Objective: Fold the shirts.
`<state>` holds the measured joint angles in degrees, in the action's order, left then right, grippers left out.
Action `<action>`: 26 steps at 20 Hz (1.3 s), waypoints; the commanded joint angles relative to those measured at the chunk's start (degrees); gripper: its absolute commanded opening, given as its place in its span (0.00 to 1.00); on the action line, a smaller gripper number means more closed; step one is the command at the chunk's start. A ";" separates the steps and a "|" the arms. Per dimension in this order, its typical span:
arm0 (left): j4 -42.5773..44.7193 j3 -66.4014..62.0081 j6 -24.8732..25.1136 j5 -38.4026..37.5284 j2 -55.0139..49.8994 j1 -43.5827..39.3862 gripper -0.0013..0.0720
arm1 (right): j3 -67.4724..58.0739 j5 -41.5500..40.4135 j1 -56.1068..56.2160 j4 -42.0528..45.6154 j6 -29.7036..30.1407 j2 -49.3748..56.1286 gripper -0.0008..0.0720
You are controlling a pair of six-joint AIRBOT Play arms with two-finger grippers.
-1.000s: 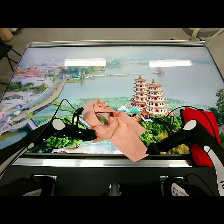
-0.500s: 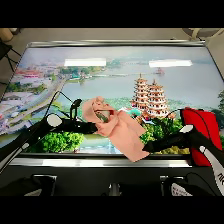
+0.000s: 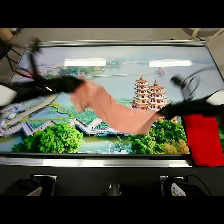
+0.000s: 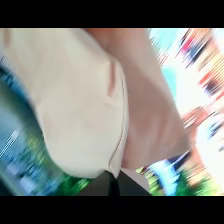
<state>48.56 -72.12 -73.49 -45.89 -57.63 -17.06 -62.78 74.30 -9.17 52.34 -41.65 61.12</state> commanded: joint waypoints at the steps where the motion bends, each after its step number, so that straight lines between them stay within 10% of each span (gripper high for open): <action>1: 8.11 -20.94 -4.17 0.07 8.26 8.46 0.05 | -29.14 -7.08 -0.02 11.91 -5.33 -11.10 0.04; 6: 10.16 -29.51 -8.48 -0.11 18.53 16.72 0.05 | -44.94 -20.15 -0.02 21.33 -10.21 -22.08 0.04; 15: 21.81 -29.51 -11.02 -0.26 17.59 16.72 0.05 | -44.94 -10.60 -0.02 23.15 -12.76 -17.75 0.04; 26: 26.53 -29.51 -10.51 -17.18 -19.85 16.63 0.05 | -44.92 -3.58 0.00 24.76 -13.51 23.58 0.04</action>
<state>74.43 -101.54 -85.36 -60.86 -66.83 -0.45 -107.66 72.10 -9.15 76.75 -54.41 72.82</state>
